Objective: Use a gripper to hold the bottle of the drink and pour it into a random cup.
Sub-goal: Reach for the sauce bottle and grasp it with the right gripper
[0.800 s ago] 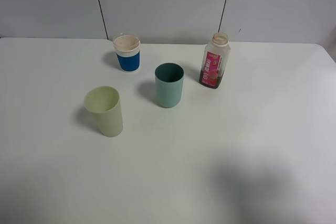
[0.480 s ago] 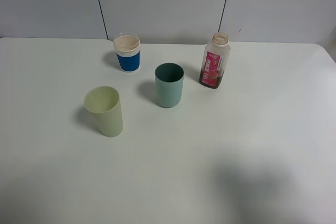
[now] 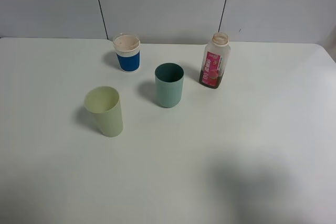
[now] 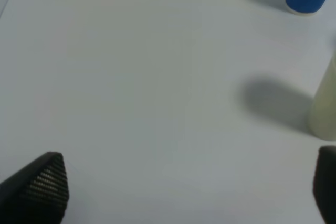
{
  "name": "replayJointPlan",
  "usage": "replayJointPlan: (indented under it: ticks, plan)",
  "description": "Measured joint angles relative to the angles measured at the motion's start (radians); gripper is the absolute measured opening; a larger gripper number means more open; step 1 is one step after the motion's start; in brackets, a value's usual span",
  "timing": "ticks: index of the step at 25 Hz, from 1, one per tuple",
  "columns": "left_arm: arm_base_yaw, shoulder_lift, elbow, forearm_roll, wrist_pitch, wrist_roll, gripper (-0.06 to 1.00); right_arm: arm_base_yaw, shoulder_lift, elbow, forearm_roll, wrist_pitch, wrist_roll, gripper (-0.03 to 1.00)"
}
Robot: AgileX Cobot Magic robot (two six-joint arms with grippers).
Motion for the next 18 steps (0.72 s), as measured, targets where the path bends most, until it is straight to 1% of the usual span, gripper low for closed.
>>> replayJointPlan:
  ticks: [5,18]
  plan:
    - [0.0,0.0,0.0,0.0,0.0,0.0,0.93,0.0,0.139,-0.06,0.0,-0.085,0.002,0.89]
    - [0.0,0.0,0.0,0.0,0.0,0.0,0.93,0.0,0.568,-0.065,0.001,-0.297,0.002,0.89]
